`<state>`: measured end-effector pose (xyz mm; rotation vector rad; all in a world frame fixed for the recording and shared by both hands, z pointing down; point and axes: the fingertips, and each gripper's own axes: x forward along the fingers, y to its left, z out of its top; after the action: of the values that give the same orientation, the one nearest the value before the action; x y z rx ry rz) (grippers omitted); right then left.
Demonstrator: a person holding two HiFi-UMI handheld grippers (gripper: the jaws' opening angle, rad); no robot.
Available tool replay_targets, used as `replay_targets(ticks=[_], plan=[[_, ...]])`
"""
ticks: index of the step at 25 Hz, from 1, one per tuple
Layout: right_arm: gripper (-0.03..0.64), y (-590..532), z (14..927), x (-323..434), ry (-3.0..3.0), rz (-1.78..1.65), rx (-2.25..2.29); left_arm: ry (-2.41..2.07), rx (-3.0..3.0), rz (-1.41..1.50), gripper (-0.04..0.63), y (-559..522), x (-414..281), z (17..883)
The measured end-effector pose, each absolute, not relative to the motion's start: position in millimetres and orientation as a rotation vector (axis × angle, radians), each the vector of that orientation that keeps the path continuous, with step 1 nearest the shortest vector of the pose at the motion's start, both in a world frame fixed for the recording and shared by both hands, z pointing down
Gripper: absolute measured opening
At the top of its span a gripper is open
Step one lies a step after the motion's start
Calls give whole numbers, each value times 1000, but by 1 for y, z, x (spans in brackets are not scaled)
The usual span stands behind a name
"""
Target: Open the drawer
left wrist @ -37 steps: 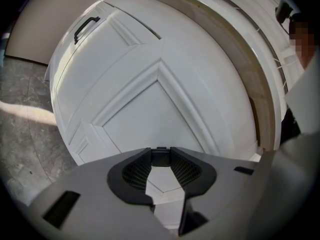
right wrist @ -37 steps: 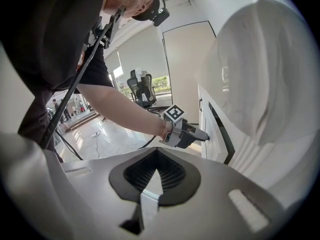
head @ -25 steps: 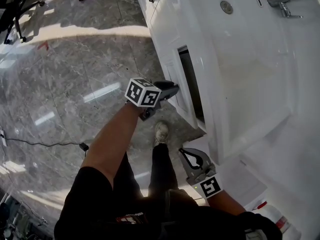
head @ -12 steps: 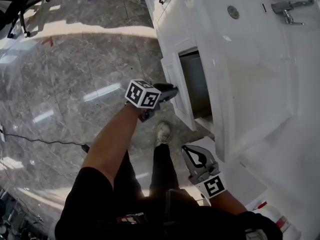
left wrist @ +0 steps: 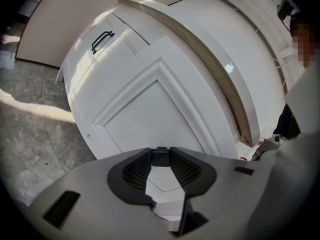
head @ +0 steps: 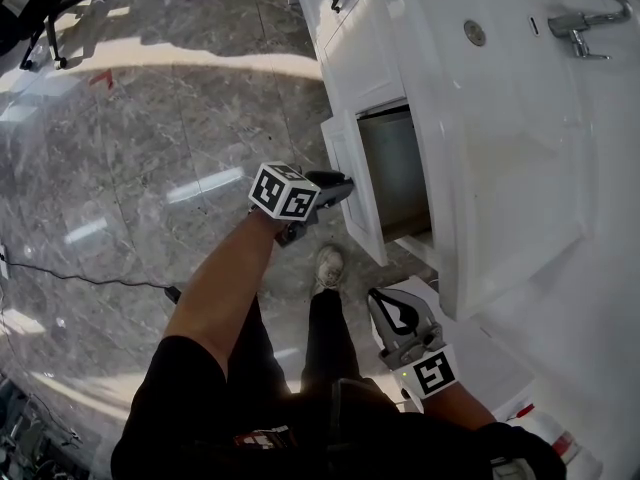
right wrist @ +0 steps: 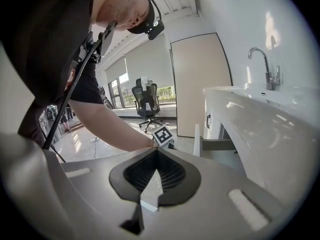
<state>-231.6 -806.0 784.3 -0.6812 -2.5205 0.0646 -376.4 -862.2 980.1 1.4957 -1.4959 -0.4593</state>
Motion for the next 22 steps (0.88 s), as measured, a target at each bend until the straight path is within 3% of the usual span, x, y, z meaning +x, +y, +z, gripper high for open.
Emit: replay_targets(ticks=[22], plan=[[-5,-788,746,-272,-2628,23,-682,-1516,1475,-468,120,-809,-376,980]])
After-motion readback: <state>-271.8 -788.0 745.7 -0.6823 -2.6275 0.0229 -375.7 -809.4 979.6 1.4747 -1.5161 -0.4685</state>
